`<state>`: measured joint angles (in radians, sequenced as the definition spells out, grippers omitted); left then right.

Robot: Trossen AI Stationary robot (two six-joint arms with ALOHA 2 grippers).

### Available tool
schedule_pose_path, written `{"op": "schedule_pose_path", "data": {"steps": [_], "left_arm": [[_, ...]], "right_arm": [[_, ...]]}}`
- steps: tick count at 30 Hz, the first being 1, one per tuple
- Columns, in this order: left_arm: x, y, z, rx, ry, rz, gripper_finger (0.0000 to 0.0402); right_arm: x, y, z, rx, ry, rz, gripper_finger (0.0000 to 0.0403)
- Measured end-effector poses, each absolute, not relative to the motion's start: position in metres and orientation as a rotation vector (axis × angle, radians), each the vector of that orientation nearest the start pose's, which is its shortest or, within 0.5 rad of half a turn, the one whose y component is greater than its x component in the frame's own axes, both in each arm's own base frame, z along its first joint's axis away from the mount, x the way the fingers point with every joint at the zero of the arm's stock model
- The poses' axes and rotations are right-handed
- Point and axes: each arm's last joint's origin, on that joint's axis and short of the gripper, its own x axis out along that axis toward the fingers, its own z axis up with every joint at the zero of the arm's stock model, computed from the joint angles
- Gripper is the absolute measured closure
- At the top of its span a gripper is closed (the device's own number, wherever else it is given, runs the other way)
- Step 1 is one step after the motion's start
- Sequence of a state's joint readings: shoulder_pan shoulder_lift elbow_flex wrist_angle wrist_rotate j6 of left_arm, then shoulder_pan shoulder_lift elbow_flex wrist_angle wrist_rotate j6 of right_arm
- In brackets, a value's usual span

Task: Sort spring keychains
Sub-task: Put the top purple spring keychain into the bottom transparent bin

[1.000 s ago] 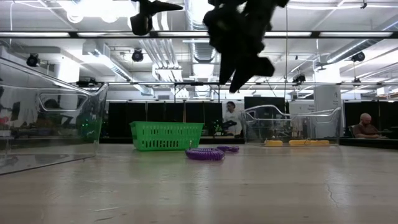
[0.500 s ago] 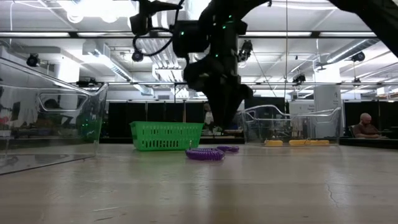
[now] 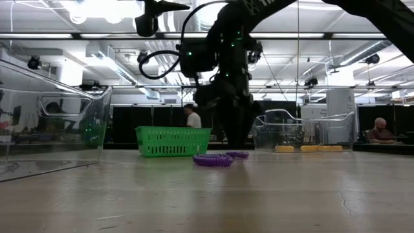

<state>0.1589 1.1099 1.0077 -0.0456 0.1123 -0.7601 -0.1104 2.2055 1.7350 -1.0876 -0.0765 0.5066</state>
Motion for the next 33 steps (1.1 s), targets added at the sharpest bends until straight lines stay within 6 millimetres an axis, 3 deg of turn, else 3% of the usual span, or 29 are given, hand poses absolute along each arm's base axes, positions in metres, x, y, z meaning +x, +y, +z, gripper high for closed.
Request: {"op": "schedule_pose_path", "data": {"steps": [15, 18, 22, 24, 29, 33], "left_arm": [[0.245, 0.036, 0.36, -0.778, 0.122, 0.101, 0.023], [0.245, 0.036, 0.36, -0.778, 0.122, 0.101, 0.023], [0.245, 0.036, 0.36, -0.778, 0.123, 0.102, 0.023], [0.245, 0.036, 0.36, -0.778, 0.123, 0.102, 0.023], [0.245, 0.036, 0.36, -0.777, 0.123, 0.102, 0.023], [0.245, 0.036, 0.361, -0.779, 0.12, 0.101, 0.023]], "right_arm": [[0.422, -0.044, 0.141, 0.536, 1.489, -0.401, 0.0266], [0.422, -0.044, 0.138, 0.539, 1.501, -0.401, 0.0294], [0.421, -0.045, 0.137, 0.542, 1.512, -0.376, 0.0373], [0.421, -0.045, 0.139, 0.538, 1.512, -0.372, 0.0383], [0.419, -0.041, 0.152, 0.559, 1.517, -0.335, 0.0391], [0.416, -0.036, 0.191, 0.58, 1.421, -0.268, 0.0393]]}}
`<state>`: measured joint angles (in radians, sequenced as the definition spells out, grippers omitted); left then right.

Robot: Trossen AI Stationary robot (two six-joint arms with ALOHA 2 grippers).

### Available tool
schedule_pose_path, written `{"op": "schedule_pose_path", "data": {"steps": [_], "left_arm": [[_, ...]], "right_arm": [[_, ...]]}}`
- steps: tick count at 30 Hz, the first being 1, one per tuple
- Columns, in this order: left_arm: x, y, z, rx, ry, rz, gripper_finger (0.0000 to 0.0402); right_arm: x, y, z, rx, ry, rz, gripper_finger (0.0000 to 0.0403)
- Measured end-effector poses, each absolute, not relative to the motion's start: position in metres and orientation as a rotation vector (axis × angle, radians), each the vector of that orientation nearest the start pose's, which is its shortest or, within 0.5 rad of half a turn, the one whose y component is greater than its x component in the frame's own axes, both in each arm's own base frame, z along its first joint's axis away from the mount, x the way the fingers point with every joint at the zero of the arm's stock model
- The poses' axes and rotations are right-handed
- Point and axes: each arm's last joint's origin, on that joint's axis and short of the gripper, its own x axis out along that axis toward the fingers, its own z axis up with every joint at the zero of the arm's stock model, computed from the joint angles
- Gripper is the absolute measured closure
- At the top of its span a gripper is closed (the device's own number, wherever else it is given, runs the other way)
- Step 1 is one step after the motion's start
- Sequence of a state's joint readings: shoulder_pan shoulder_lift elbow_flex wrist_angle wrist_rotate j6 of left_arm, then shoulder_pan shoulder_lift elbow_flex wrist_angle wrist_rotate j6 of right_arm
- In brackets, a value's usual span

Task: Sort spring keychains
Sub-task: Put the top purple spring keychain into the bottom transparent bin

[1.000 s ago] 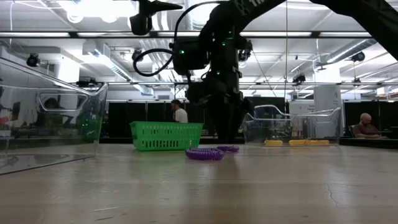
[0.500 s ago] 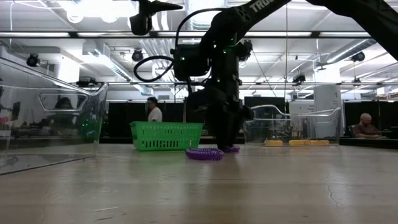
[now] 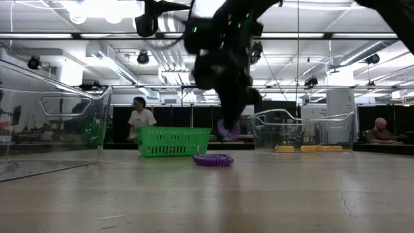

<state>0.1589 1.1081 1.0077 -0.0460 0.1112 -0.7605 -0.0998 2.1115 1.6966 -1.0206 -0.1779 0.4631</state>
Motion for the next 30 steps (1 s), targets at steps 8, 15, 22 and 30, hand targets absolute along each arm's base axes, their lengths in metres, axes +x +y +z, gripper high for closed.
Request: {"op": "schedule_pose_path", "data": {"steps": [8, 15, 22, 30], "left_arm": [[0.229, 0.033, 0.377, -0.772, 0.036, 0.064, 0.023], [0.205, 0.03, 0.4, -0.725, -0.104, 0.009, 0.023], [0.191, 0.027, 0.421, -0.69, -0.282, -0.058, 0.023], [0.191, 0.027, 0.424, -0.689, -0.316, -0.071, 0.023]], "right_arm": [[0.39, -0.028, 0.276, 0.559, 1.187, -0.197, 0.0394], [0.359, -0.027, 0.357, 0.532, 0.83, -0.118, 0.0394], [0.338, -0.024, 0.423, 0.488, 0.421, -0.008, 0.0394], [0.332, -0.021, 0.456, 0.464, 0.163, 0.105, 0.0394]]}}
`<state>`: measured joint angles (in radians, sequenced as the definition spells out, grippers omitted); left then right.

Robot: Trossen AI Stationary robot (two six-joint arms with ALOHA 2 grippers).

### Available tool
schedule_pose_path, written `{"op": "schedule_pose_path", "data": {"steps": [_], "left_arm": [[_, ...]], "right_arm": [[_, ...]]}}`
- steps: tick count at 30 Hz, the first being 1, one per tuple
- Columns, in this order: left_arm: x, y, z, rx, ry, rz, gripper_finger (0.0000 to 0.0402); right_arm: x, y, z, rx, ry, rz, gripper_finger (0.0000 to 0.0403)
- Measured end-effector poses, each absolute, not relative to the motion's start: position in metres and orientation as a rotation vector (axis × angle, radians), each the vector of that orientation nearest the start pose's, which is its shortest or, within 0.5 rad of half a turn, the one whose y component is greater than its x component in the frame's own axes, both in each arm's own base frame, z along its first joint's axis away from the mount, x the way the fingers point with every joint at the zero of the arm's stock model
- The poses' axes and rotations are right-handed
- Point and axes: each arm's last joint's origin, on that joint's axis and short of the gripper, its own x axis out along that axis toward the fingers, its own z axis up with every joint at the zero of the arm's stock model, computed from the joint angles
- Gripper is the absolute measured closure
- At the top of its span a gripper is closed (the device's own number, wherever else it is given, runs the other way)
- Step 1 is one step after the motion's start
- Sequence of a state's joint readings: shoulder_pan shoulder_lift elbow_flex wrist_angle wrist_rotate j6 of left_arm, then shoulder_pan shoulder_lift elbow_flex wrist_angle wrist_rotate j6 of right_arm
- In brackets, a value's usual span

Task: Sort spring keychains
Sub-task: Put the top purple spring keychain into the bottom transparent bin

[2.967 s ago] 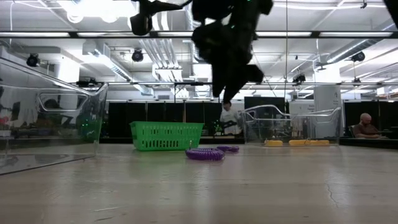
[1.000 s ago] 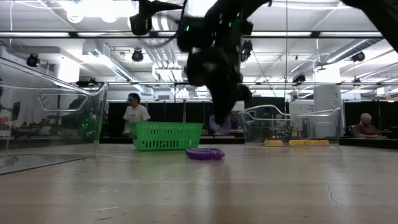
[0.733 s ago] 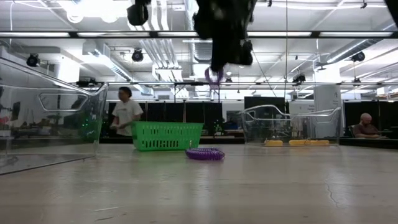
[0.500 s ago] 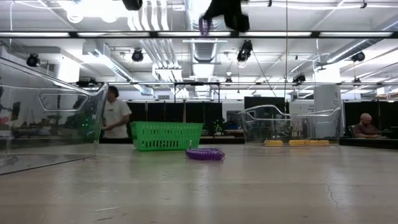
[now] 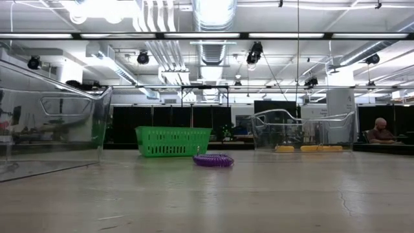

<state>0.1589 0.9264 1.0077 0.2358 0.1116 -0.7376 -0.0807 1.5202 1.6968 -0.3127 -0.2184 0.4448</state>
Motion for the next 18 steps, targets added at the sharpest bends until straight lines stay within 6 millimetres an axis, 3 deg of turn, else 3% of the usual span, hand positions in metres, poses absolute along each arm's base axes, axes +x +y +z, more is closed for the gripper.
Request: {"op": "schedule_pose_path", "data": {"steps": [18], "left_arm": [[0.227, 0.034, 0.401, -0.774, -0.215, -0.001, 0.023]], "right_arm": [[0.334, -0.019, 0.459, 0.49, 0.122, 0.107, 0.0394]]}}
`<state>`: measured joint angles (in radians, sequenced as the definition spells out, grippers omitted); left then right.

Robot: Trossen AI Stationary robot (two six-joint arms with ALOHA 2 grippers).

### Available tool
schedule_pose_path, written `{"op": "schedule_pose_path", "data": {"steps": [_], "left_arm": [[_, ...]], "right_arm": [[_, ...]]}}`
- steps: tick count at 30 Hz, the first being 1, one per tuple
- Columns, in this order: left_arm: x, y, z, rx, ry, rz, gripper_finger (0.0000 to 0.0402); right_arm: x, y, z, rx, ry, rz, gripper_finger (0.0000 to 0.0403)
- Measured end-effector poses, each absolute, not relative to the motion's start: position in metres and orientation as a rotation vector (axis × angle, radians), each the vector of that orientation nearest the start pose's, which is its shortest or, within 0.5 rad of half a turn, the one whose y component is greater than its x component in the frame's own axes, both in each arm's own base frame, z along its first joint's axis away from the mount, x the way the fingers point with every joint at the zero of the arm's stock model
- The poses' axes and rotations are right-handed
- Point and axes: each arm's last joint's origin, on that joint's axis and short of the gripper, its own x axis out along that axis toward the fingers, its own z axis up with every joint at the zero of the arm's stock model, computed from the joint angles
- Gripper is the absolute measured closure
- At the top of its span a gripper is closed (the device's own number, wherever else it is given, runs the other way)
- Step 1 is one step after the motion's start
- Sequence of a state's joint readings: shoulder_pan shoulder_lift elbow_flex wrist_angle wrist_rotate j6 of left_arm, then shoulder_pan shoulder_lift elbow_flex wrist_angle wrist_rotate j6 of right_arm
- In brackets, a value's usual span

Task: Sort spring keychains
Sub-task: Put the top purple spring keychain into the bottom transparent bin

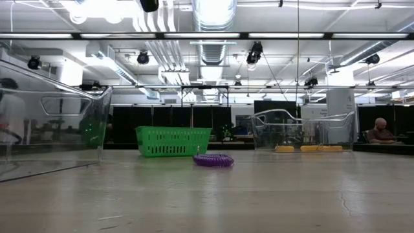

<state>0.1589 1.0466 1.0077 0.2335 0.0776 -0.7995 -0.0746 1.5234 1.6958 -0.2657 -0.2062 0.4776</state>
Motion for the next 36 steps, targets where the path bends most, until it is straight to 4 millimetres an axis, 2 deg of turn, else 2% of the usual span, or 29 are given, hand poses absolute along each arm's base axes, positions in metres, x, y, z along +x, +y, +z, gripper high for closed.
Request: {"op": "schedule_pose_path", "data": {"steps": [5, 15, 32, 36], "left_arm": [[0.234, 0.035, 0.398, -0.807, -0.213, -0.004, 0.023], [0.239, 0.036, 0.399, -0.847, -0.253, -0.026, 0.023], [0.24, 0.033, 0.397, -0.887, -0.224, -0.046, 0.023], [0.241, 0.033, 0.396, -0.888, -0.212, -0.034, 0.023]], "right_arm": [[0.334, -0.019, 0.458, 0.5, 0.129, 0.098, 0.0394], [0.353, -0.019, 0.441, 0.52, 0.175, 0.09, 0.0394], [0.355, -0.018, 0.443, 0.493, 0.13, 0.051, 0.0394], [0.356, -0.017, 0.443, 0.507, 0.14, 0.091, 0.0394]]}}
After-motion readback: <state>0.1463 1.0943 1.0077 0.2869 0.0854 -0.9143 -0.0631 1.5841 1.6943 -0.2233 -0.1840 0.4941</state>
